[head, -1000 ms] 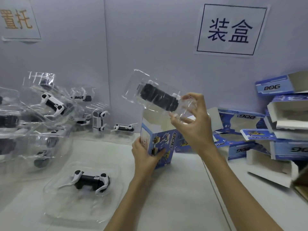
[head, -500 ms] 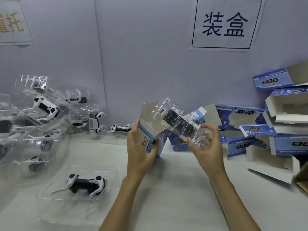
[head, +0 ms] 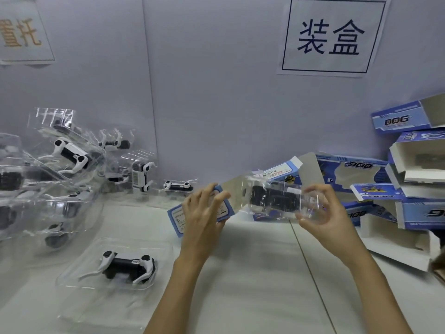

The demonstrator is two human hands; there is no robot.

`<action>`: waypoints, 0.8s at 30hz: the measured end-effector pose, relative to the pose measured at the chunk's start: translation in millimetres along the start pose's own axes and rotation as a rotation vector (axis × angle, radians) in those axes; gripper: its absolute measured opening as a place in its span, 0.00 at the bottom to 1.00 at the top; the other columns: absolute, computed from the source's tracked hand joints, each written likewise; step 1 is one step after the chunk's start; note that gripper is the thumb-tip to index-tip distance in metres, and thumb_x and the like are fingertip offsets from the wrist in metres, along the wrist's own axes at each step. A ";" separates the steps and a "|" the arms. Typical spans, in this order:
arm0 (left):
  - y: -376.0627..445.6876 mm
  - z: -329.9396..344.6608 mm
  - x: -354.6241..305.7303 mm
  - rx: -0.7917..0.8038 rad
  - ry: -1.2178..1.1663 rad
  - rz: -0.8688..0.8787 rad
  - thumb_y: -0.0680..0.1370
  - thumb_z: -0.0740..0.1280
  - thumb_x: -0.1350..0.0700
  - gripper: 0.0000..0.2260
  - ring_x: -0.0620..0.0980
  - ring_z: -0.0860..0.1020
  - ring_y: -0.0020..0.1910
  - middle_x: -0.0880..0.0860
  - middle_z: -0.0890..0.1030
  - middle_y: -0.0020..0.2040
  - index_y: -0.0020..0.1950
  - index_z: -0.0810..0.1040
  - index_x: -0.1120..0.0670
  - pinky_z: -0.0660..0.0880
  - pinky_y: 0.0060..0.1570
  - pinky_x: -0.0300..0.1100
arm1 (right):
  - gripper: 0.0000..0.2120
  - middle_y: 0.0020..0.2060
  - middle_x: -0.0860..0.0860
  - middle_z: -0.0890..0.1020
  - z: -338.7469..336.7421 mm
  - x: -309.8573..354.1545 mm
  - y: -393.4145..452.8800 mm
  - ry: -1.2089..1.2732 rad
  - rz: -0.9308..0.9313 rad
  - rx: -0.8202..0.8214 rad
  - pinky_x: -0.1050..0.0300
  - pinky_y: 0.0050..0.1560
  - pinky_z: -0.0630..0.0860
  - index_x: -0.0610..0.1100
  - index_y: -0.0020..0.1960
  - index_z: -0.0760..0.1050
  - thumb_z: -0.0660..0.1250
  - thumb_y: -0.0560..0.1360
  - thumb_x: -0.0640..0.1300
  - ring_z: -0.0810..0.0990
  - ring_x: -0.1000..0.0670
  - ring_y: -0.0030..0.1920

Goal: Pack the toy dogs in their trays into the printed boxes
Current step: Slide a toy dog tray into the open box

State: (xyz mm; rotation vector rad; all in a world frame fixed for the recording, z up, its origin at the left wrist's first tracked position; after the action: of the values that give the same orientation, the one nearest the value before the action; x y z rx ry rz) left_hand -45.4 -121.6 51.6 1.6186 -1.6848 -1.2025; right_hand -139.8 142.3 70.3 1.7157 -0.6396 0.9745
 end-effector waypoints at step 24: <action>-25.9 39.7 -18.6 0.165 0.139 0.258 0.63 0.71 0.74 0.37 0.64 0.66 0.72 0.60 0.67 0.73 0.63 0.74 0.41 0.55 0.76 0.64 | 0.36 0.62 0.63 0.72 12.6 -49.2 -11.6 -0.349 -0.099 -0.268 0.64 0.58 0.79 0.67 0.62 0.72 0.72 0.73 0.27 0.76 0.61 0.64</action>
State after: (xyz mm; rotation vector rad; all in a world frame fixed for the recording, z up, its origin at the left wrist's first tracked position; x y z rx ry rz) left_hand -62.6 -91.2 14.5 1.4840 -1.8742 -0.8262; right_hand -152.9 132.8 20.9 1.6693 -0.8599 0.4955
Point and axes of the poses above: each hand's wrist, its own y-axis towards the middle knuckle, its own z-axis out of the palm, x = y × z, the point moved 5 cm from there along y, towards the middle knuckle
